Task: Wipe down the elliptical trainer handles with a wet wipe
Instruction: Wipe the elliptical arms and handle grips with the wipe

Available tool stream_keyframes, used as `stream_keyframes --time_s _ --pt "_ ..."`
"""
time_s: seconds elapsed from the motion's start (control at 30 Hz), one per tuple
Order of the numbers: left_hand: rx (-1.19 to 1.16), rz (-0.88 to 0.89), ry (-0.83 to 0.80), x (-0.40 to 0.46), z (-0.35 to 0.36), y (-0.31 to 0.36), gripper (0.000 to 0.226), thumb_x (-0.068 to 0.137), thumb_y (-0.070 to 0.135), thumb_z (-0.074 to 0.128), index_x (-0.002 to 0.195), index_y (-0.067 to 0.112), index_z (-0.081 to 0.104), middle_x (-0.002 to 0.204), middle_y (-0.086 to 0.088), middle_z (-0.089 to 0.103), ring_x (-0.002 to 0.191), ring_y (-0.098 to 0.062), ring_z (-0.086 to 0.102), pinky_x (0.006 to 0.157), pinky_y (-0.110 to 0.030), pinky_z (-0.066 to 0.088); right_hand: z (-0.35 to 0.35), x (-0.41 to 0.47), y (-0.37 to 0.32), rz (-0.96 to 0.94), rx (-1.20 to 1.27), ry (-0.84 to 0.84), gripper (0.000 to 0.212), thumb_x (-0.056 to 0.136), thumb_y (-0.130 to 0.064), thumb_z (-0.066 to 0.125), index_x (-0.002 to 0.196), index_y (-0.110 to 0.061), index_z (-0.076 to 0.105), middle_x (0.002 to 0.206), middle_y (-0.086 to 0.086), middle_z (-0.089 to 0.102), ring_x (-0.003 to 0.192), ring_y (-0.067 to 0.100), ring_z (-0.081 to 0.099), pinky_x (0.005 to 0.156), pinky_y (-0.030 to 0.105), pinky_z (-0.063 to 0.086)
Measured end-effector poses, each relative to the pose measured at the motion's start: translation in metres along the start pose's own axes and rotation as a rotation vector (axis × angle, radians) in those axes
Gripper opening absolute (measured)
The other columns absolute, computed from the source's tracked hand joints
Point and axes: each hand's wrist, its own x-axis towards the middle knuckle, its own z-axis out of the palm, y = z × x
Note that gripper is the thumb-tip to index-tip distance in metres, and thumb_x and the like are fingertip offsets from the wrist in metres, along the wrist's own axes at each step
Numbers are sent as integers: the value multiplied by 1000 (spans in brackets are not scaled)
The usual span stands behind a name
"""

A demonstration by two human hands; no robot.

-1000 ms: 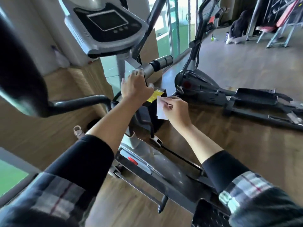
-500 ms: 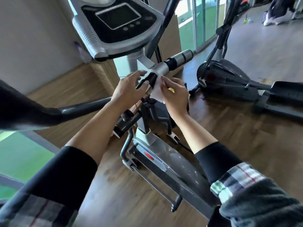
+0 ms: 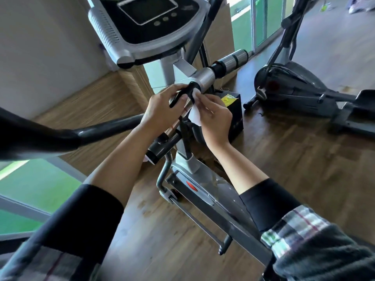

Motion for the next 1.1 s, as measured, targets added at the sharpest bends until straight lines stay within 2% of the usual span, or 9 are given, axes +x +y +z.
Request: stream_keyframes --time_s 0.17,0.27,0.4,0.6,0.73,0.87,0.93,1.03,1.1 --pt "-12 -6 8 1 2 -3 30 94 26 56 123 29 63 116 12 67 107 -1 59 92 -15 41 7 5 0 -6 -32 42 20 89 -8 63 107 -3 69 101 14 66 88 8 60 86 20 51" --pt "-25 -9 20 1 2 -4 29 94 25 57 122 27 64 118 10 67 108 -2 59 94 -15 42 6 -2 3 -105 -100 6 20 88 -3 63 107 -4 70 96 12 67 89 12 61 85 24 51" --pt "-23 -19 39 0 1 -3 28 93 26 58 120 26 65 115 10 68 107 -3 60 94 -17 42 8 15 3 -203 -207 36 15 88 -7 65 100 -6 73 87 12 66 79 16 62 74 27 52" --pt "-34 -20 72 -2 1 -3 26 92 27 61 116 23 67 109 10 69 103 0 60 91 -15 43 12 18 -2 -196 -287 33 12 89 -10 64 93 -5 75 83 8 65 75 5 55 71 11 44" --pt "-45 -23 81 -2 1 -6 26 91 28 63 115 20 68 108 8 70 103 -2 62 93 -19 45 9 25 -15 -235 -359 -63 17 90 -9 59 87 -2 74 84 10 66 75 9 54 69 14 38" --pt "-75 -29 66 -3 0 -6 27 90 28 63 115 20 68 109 10 70 104 -1 62 97 -24 48 10 35 -20 -313 -462 -83 16 85 -5 58 78 2 71 82 13 66 76 25 60 68 24 41" --pt "-88 -32 61 -4 -2 -6 27 90 29 64 116 21 68 110 11 70 104 1 62 96 -21 47 8 29 -17 -319 -471 -89 14 85 -5 60 80 0 72 82 12 66 77 21 60 69 18 40" --pt "-103 -28 56 -9 -3 -8 29 91 31 64 118 23 66 113 12 68 105 4 60 89 -11 46 5 20 -12 -304 -393 -56 13 87 -7 63 92 -4 75 86 9 68 81 2 53 76 1 36" --pt "-112 -12 59 -11 -3 -12 28 91 30 64 118 24 66 114 13 68 106 4 60 93 -17 48 7 21 -10 -276 -345 -29 15 89 -8 62 96 -3 74 89 8 68 82 -2 51 79 4 42"
